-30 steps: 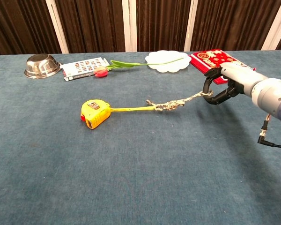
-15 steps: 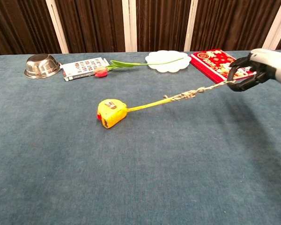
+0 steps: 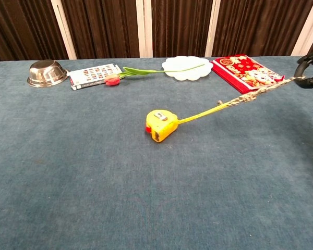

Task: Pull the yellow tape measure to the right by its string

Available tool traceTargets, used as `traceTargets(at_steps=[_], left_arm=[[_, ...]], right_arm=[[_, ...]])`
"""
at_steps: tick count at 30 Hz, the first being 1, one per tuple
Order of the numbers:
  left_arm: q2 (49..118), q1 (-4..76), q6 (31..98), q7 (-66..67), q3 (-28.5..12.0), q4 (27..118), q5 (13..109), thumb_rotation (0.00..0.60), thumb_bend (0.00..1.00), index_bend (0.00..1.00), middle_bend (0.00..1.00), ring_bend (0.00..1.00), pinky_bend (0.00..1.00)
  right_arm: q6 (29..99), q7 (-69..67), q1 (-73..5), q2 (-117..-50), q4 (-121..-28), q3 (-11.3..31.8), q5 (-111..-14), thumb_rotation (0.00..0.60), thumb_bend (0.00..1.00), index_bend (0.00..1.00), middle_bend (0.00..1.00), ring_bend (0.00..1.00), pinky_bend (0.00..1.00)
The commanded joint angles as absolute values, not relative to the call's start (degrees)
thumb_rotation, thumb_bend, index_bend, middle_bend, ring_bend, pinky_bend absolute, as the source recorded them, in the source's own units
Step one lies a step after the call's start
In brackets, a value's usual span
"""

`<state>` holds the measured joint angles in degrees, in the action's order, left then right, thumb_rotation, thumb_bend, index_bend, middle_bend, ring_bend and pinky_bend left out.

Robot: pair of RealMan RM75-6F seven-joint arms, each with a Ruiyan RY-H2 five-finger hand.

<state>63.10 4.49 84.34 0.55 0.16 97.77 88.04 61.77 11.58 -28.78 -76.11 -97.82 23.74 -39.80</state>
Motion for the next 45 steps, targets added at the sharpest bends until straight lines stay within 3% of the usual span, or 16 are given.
traceTargets(at_steps=[1, 26, 45], left_arm=[[63.14, 4.41, 84.56, 0.74, 0.11, 97.80, 88.09, 0.600, 0.00, 0.00, 0.00, 0.00, 0.00], [63.44, 4.05, 85.53, 1.70, -0.04, 97.44, 88.47, 0.600, 0.00, 0.00, 0.00, 0.00, 0.00], [63.54, 4.01, 85.69, 1.83, 0.00, 97.35, 88.80, 0.600, 0.00, 0.00, 0.00, 0.00, 0.00]], right_arm=[[62.25, 11.04, -28.15, -74.47, -98.28, 23.98, -39.10, 0.600, 0.47, 0.64, 0.14, 0.00, 0.00], [60.39, 4.21, -25.30, -65.77, -91.51, 28.06, -27.43, 0.600, 0.47, 0.65, 0.14, 0.00, 0.00], [62.74, 3.32, -24.88, -65.63, -86.35, 27.86, -27.41, 0.600, 0.47, 0.65, 0.14, 0.00, 0.00]])
